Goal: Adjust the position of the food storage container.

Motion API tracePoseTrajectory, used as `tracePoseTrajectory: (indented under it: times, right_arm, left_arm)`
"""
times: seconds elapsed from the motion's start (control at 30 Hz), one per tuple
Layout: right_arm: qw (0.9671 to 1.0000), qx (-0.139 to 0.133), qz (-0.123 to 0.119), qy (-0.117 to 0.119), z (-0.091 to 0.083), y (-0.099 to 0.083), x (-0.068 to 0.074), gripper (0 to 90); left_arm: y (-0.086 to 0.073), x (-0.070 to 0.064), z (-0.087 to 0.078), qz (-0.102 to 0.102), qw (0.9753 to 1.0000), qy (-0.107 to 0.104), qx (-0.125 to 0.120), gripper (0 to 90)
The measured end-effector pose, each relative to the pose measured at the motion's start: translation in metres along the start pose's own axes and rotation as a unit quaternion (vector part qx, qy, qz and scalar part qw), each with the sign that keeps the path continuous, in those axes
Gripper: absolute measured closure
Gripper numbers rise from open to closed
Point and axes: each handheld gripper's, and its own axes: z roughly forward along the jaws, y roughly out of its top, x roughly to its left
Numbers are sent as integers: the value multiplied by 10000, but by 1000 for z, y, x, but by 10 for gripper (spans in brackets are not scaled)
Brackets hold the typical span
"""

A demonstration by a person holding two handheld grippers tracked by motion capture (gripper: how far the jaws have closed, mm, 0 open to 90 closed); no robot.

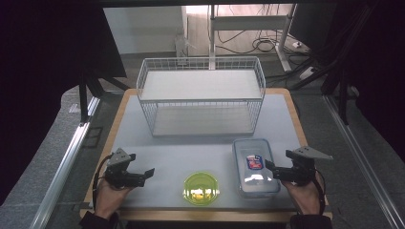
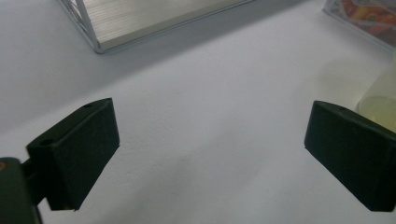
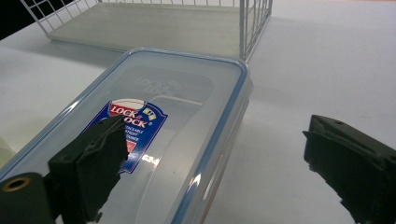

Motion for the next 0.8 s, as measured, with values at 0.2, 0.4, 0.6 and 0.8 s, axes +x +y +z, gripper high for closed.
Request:
tracePoseTrajectory:
  times: [0.2,0.4,0.6,0.8]
  right_arm:
    - [9999,10,102,6,1,-1,1,92]
    - [10000,22,63,6,1,-1,4,128]
    - [10000,-21,6,-51,0,-1,5,144]
    - [9999,-7,-86,-118,0,-1,6,146]
  left_arm:
    - [1,-3,0,55,10000,44,-29,93]
    - [2,-6,-2,144,9999,12,-75,164]
    - [4,-9,-2,155,9996,-190,-118,249]
    - [11,-20,-4,190,9981,-553,-215,472]
